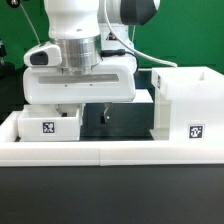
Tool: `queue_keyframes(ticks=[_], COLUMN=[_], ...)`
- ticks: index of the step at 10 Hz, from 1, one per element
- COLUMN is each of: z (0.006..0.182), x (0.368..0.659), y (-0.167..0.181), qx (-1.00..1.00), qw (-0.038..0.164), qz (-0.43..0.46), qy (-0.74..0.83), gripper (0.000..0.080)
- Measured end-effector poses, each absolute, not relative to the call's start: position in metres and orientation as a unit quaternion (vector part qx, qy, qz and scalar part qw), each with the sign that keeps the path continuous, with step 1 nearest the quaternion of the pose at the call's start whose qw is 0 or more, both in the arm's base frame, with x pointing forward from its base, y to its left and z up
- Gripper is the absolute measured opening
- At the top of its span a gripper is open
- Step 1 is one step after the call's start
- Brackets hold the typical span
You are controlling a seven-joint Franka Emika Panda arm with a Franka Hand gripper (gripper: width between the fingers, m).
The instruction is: Assemble drawer
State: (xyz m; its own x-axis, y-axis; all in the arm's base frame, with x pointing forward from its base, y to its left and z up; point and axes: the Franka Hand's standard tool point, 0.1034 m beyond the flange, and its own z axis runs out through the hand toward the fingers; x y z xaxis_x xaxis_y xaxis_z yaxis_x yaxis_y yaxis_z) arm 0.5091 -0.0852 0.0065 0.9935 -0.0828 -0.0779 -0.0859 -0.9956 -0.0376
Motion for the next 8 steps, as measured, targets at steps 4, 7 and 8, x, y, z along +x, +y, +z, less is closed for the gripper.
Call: queue_keyframes(ticks=[4, 7, 8], z=[0.0063, 0.0063, 0.0065], x=[0.5089, 0.5089, 0.5092], y=[-0.0853, -0.0853, -0.0853], qx=[-0.998, -0.998, -0.998], qw=[0.021, 0.021, 0.021], qz=[0.038, 0.038, 0.038], qy=[0.036, 0.036, 0.036], gripper=[0.038, 0.0074, 0.0041])
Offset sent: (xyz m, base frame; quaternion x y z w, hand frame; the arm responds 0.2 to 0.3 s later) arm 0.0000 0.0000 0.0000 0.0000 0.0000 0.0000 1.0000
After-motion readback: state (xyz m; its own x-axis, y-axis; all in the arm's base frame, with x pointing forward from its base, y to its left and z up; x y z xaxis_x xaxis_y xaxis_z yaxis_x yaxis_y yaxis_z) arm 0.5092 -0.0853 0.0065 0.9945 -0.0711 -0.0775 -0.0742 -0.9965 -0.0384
